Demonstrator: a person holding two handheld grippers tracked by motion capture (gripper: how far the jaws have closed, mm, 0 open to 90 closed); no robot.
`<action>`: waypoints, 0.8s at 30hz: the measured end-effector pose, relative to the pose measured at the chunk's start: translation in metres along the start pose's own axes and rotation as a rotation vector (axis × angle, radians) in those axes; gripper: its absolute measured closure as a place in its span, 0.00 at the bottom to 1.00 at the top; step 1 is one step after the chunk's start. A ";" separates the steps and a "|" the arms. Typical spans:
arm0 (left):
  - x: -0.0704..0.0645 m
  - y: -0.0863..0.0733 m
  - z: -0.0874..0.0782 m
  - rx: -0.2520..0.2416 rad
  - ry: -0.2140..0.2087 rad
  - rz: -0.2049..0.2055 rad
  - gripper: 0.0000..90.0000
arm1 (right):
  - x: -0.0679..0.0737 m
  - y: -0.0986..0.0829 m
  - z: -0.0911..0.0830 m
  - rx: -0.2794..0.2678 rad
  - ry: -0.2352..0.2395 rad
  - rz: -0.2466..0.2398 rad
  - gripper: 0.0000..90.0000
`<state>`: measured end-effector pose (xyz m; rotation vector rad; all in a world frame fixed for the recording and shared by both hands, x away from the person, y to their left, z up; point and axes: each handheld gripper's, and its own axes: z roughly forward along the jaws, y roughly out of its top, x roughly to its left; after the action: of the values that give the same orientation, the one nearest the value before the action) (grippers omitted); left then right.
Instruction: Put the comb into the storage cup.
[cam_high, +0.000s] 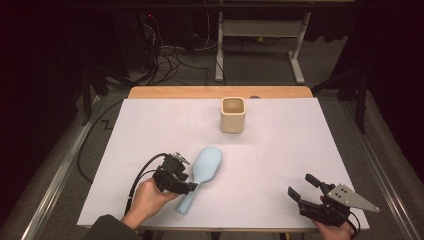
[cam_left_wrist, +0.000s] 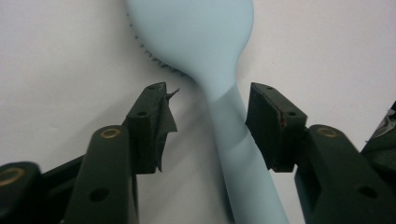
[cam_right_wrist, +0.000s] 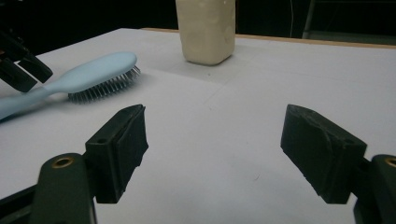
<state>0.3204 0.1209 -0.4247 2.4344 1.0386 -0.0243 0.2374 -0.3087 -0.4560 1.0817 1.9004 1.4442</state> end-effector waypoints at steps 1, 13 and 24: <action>-0.002 0.001 0.002 0.009 0.005 0.001 0.51 | 0.000 0.000 0.000 0.000 0.000 0.000 0.26; -0.007 0.012 0.019 0.067 0.042 0.001 0.47 | 0.000 0.000 0.000 0.002 0.006 -0.003 0.26; -0.012 0.017 0.030 0.099 0.095 0.027 0.58 | 0.000 0.000 0.000 -0.001 0.005 -0.003 0.27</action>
<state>0.3289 0.0891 -0.4415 2.5606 1.0693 0.0496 0.2371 -0.3086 -0.4560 1.0756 1.9044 1.4475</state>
